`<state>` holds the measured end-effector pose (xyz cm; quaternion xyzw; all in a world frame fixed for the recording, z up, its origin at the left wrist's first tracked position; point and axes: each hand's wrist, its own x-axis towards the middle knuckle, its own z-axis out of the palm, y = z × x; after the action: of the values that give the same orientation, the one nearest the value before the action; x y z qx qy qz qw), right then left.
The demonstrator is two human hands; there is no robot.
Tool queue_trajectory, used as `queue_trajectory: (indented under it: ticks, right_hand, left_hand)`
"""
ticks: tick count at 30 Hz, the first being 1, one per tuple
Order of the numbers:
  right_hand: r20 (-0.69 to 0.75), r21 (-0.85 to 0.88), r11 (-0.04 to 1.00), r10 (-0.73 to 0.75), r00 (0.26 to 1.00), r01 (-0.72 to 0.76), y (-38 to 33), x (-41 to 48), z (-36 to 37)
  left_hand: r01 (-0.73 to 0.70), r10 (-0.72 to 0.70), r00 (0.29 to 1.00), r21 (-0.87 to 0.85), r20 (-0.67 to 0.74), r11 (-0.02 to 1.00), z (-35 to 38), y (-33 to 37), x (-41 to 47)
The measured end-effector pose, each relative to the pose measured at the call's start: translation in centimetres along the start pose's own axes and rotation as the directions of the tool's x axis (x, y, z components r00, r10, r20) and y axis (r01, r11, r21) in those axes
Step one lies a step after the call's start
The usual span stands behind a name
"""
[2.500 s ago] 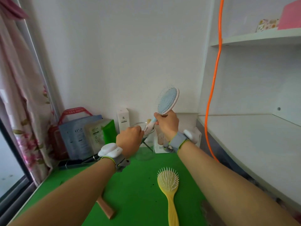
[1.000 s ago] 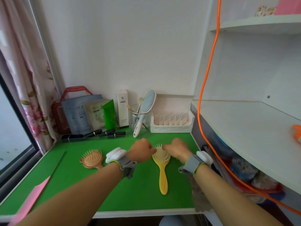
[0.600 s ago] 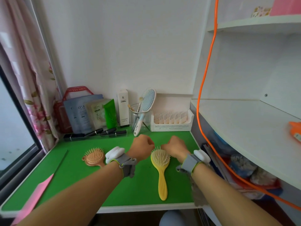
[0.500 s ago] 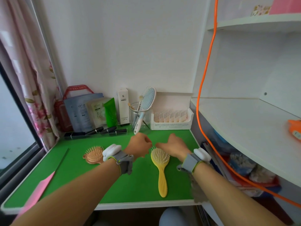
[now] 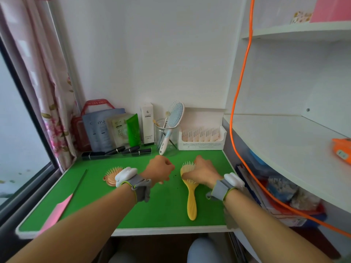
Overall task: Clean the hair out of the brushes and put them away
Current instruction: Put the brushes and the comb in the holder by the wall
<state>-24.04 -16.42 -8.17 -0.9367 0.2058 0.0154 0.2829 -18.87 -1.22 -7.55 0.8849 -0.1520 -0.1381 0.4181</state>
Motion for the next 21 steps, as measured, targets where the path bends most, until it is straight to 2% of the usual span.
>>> queue_trajectory:
  ticks: [3,6,9,12,14,17,21]
  right_hand:
    - [-0.090,0.153,0.985,-0.061,0.994,0.074,-1.0,-0.3,-0.9]
    - [-0.151,0.216,0.959,-0.155,0.976,0.186,-2.8,-0.9,-1.4]
    - [-0.212,0.203,0.931,-0.260,0.942,0.303,-4.5,-1.4,-1.6]
    - [-0.242,0.203,0.923,-0.276,0.930,0.326,-5.6,-1.7,-1.2]
    - [-0.207,0.238,0.923,-0.256,0.944,0.302,-6.2,-1.9,-0.7]
    - [-0.053,0.320,0.906,-0.276,0.960,0.278,-6.9,-2.3,0.4]
    - [0.078,0.372,0.903,-0.263,0.962,0.217,-7.9,-2.5,2.6]
  left_hand:
    - [0.015,-0.014,1.000,-0.196,0.010,0.981,-0.5,0.7,-0.2]
    - [-0.008,0.019,0.999,-0.378,0.027,0.926,-1.1,1.6,-0.4]
    - [-0.053,0.019,0.997,-0.455,-0.079,0.889,-1.8,2.3,-0.5]
    - [-0.087,-0.005,0.982,-0.480,-0.187,0.873,-2.7,2.3,-0.7]
    - [-0.098,-0.038,0.964,-0.486,-0.262,0.869,-3.4,1.9,-0.9]
    - [-0.084,-0.104,0.928,-0.471,-0.358,0.878,-4.5,0.9,-1.2]
    - [-0.066,-0.120,0.940,-0.515,-0.319,0.854,-5.3,-0.3,-2.2]
